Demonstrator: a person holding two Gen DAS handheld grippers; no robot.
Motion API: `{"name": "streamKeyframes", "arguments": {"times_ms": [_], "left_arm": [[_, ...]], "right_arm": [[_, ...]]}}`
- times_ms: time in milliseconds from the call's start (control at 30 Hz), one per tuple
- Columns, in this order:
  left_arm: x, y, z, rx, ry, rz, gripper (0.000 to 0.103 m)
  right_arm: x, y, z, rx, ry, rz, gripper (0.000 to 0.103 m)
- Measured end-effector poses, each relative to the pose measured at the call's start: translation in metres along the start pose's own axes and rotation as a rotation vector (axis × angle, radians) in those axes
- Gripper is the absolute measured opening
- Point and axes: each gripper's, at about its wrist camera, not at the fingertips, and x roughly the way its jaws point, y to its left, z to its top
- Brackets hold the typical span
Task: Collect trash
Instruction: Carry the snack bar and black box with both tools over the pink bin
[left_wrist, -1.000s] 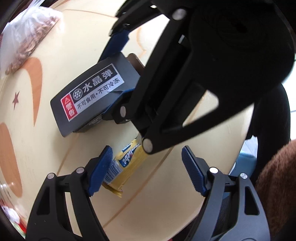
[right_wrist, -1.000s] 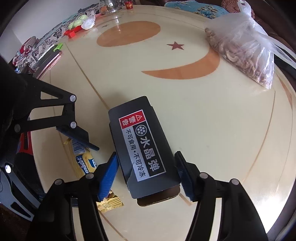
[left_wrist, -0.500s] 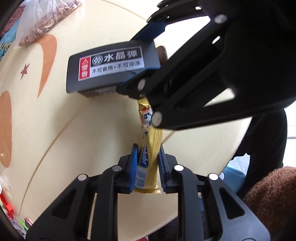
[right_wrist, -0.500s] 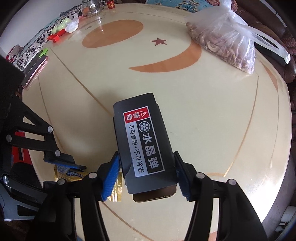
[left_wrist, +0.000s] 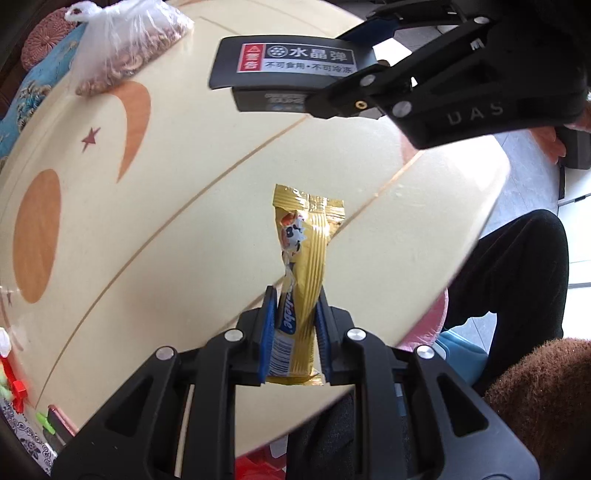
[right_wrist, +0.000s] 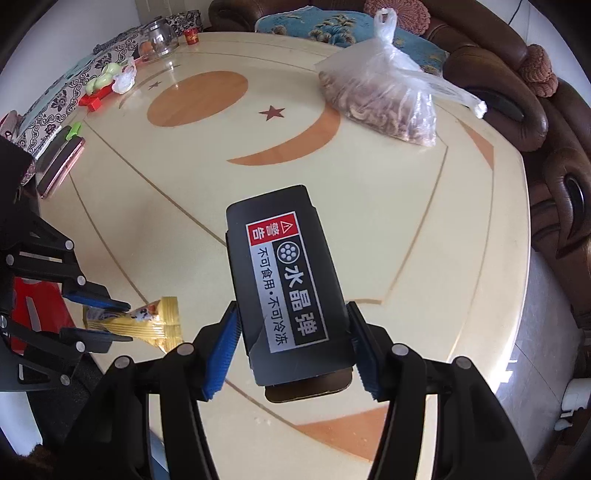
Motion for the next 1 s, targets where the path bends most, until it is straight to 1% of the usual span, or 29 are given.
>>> {"name": "streamKeyframes", "arguments": {"times_ms": [67, 200, 433, 567, 800, 1000], "left_arm": [[-0.013, -0.009, -0.003, 0.006, -0.018, 0.006, 0.021], [-0.029, -0.036, -0.02, 0.014, -0.047, 0.029, 0.021], [-0.05, -0.074, -0.047, 0.043, -0.075, 0.043, 0.021], [-0.061, -0.093, -0.057, 0.058, -0.087, 0.051, 0.021], [-0.064, -0.121, -0.075, 0.084, -0.094, 0.052, 0.021], [-0.052, -0.145, -0.09, 0.104, -0.099, 0.042, 0.021]], "right_arm": [[-0.013, 0.0, -0.009, 0.014, -0.004, -0.015, 0.055], [-0.042, 0.007, -0.029, 0.03, -0.018, -0.025, 0.055], [-0.088, 0.029, -0.073, 0.038, -0.038, -0.036, 0.055], [-0.108, 0.04, -0.095, 0.041, -0.05, -0.046, 0.055], [-0.13, 0.058, -0.132, 0.041, -0.051, -0.051, 0.055], [-0.137, 0.075, -0.161, 0.041, -0.055, -0.035, 0.055]]}}
